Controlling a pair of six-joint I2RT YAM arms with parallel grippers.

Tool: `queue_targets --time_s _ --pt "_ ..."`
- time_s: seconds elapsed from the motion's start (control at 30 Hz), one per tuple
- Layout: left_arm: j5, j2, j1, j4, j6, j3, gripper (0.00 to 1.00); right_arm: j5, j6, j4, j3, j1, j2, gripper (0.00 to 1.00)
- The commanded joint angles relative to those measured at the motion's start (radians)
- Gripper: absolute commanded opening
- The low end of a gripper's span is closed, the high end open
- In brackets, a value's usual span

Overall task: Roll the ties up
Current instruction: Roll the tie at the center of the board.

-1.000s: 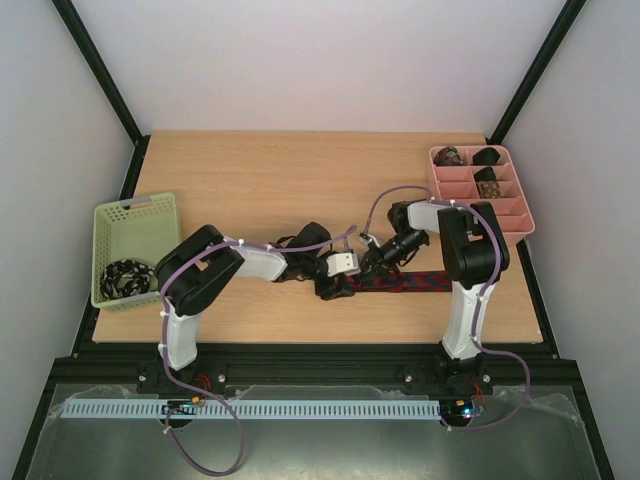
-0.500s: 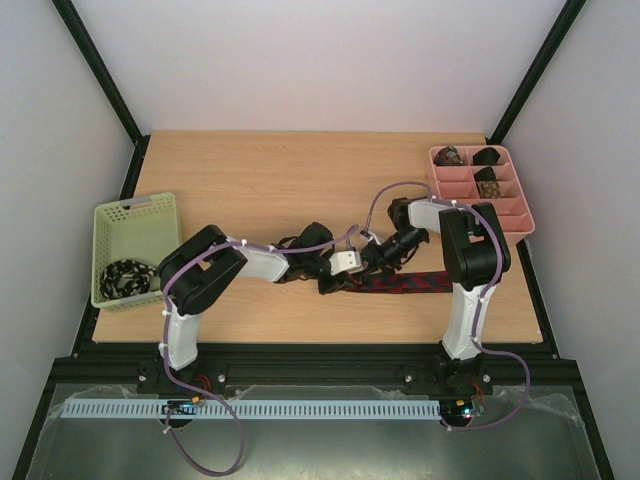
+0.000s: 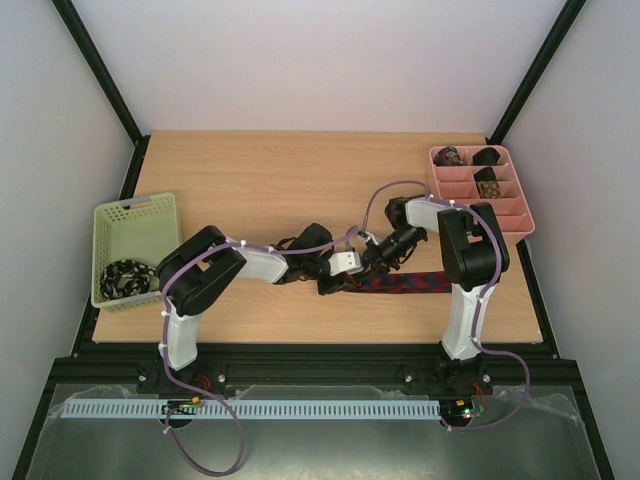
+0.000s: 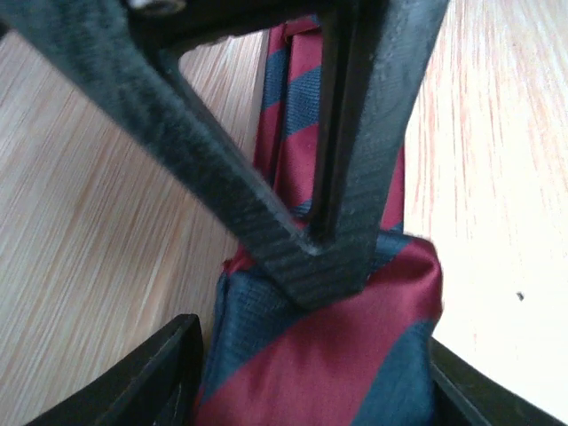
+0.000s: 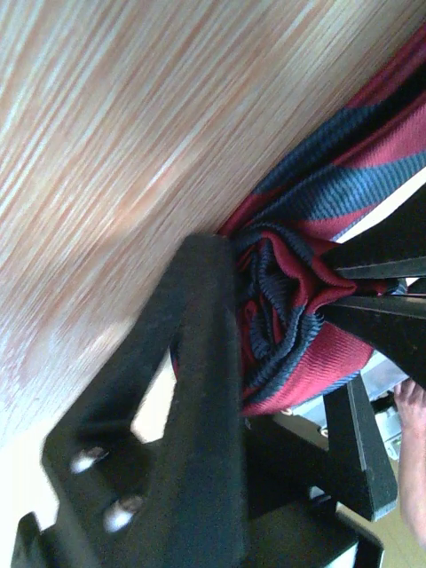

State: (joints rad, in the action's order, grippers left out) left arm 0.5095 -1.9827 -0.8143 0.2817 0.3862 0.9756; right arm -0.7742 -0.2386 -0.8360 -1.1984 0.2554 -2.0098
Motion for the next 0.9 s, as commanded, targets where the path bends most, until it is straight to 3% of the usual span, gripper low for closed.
queue_targets --time_s 0.0,0.1,0.3,0.53,0.6,0.77,0.87 --pt "-0.013 0.009 0.016 -0.09 0.008 -0.048 0.62 0.236 -0.027 0.051 0.068 -0.012 -0.055 0.01" --pt "0.023 0.026 0.017 -0.049 0.009 -0.059 0.67 0.28 -0.043 0.088 0.099 -0.021 -0.068 0.01" --pt "0.052 -0.004 0.006 0.012 -0.015 -0.049 0.68 0.31 -0.008 0.104 0.091 -0.022 -0.07 0.01" --pt "0.033 -0.048 -0.022 0.038 -0.022 0.003 0.67 0.24 0.025 0.111 0.037 0.018 -0.084 0.02" --pt "0.02 -0.051 -0.02 0.022 -0.013 0.01 0.62 0.234 0.031 0.12 0.015 0.04 -0.099 0.02" --pt "-0.047 0.007 -0.009 -0.006 0.049 -0.08 0.37 0.23 0.035 0.138 -0.064 0.064 -0.144 0.03" --pt "-0.081 0.052 -0.005 -0.019 0.1 -0.154 0.32 0.237 0.017 0.13 -0.115 0.064 -0.157 0.05"
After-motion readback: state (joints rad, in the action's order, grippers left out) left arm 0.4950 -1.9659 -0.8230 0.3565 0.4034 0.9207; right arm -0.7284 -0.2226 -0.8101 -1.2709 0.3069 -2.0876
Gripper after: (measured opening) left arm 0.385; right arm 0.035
